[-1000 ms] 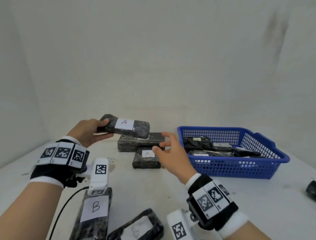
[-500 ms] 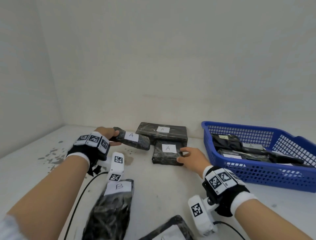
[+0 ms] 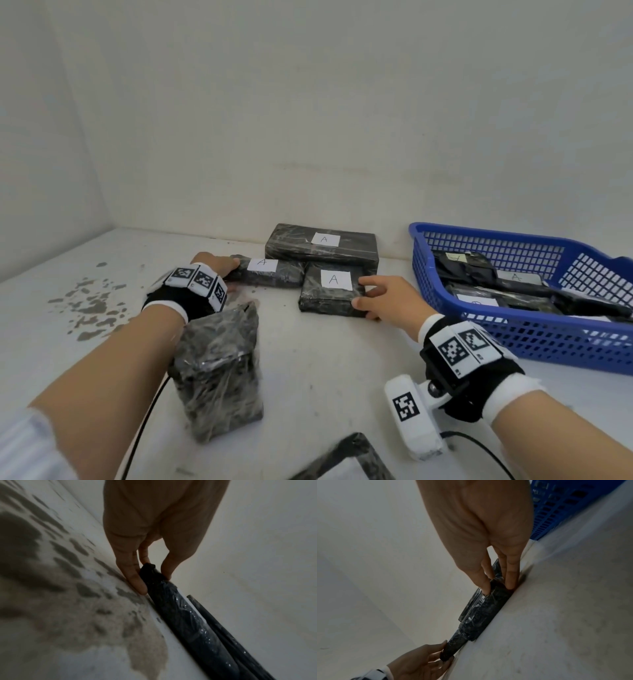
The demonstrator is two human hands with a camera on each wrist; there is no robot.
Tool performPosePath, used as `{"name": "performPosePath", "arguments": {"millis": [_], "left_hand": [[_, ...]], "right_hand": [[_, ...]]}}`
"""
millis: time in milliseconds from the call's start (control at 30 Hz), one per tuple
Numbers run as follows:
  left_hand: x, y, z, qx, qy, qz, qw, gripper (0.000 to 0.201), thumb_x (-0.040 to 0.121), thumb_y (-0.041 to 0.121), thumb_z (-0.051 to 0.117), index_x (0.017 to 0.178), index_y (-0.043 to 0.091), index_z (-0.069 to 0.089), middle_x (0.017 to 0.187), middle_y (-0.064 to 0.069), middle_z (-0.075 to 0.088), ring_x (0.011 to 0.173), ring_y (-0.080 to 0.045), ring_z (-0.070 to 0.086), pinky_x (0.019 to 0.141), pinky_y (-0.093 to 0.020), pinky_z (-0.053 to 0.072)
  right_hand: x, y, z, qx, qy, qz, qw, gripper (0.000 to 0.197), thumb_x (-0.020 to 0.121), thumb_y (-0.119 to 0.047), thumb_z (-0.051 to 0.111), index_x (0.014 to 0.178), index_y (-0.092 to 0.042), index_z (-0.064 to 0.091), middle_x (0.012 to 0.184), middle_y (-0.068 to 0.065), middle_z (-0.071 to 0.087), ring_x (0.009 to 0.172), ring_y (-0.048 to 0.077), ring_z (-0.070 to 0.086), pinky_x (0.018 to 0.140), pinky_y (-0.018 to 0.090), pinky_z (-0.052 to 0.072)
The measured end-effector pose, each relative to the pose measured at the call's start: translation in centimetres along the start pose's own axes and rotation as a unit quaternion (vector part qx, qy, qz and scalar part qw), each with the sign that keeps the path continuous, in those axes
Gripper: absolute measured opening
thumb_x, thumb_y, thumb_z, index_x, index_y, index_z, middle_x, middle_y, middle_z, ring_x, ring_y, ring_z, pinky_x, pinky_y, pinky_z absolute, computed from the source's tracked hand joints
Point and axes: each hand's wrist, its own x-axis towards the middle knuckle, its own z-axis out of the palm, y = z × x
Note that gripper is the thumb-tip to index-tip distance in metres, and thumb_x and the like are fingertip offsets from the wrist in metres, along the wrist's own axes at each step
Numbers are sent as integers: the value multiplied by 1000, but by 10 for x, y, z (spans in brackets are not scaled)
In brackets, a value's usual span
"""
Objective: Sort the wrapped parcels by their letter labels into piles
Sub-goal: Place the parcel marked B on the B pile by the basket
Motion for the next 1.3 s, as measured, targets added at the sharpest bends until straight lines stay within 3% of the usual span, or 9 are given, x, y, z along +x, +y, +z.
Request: {"name": "performPosePath", "arguments": {"millis": [100, 233, 333, 433, 567, 667, 833, 1000, 1300], "left_hand": [[2, -3, -2, 56, 36, 3, 998, 35, 100, 30, 51, 83, 0, 50, 83, -15, 55, 90, -28, 51, 75, -30, 39], [1, -9, -10, 44, 26, -11, 999, 45, 92, 33, 64, 111, -6, 56, 104, -22, 59, 108, -37, 60, 87, -35, 46], [-4, -13, -25, -1, 17, -25, 1000, 40, 90, 25, 69, 108, -9, 58, 84, -15, 56, 88, -33, 62, 91, -46, 49], [-12, -17, -51, -55, 12, -15, 998, 27, 94, 14, 63, 103, -10, 58, 95, -19, 58, 69, -28, 56, 73, -37, 52], [-28, -37, -84, -83, 18, -21, 996, 14, 96, 9, 56, 86, -1, 57, 82, -14, 56, 64, -22, 52, 34, -19, 45], [-45, -57, -99, -102, 16, -37, 994, 19, 97, 6, 54, 78, 4, 52, 80, -13, 57, 66, -23, 52, 36, -22, 47], [-75, -83, -105, -94, 6, -56, 994, 18, 97, 9, 55, 81, 1, 56, 71, -12, 57, 59, -23, 53, 50, -25, 41], [-106, -86, -97, -98, -14, -54, 994, 11, 97, 11, 56, 88, 6, 57, 79, -9, 61, 64, -20, 55, 52, -27, 45], [-156, -47, -74, -55, -135, 26, 989, 45, 96, 42, 52, 114, 3, 62, 110, -17, 68, 92, -28, 65, 72, -34, 51]], "right_hand": [[-1, 0, 0, -11, 0, -2, 1000, 57, 91, -17, 72, 145, -17, 50, 126, 10, 63, 104, 26, 67, 86, 29, 55], [-8, -4, -4, -33, -17, 3, 999, 60, 91, -23, 72, 145, -20, 47, 132, 12, 61, 105, 26, 66, 89, 34, 57], [-20, -13, -12, -75, -10, -11, 997, 59, 92, -28, 71, 145, -20, 46, 130, 8, 61, 97, 19, 64, 85, 28, 53], [-40, -32, -19, -87, 4, -47, 995, 33, 93, -27, 69, 124, -18, 61, 113, 3, 64, 75, 8, 59, 58, 14, 45], [-78, -70, -15, -59, 1, -122, 991, 8, 93, -34, 68, 92, -26, 69, 87, -6, 68, 70, 9, 61, 52, 16, 46], [-113, -104, 6, -65, -36, -186, 980, 31, 89, -55, 65, 109, -32, 66, 88, -9, 65, 72, 7, 63, 54, 15, 44], [-150, -138, 61, -223, -154, -236, 933, 84, 80, -84, 47, 150, -40, 34, 152, -5, 45, 144, 22, 36, 115, 48, 35], [-148, -134, 89, -261, -141, -205, 933, 77, 79, -65, 71, 140, -31, 39, 144, 13, 43, 122, 29, 50, 95, 41, 48], [-142, -100, 28, 24, -95, -189, 977, 58, 77, -37, 83, 126, -33, 51, 116, -7, 60, 102, 14, 63, 78, 28, 60]]}}
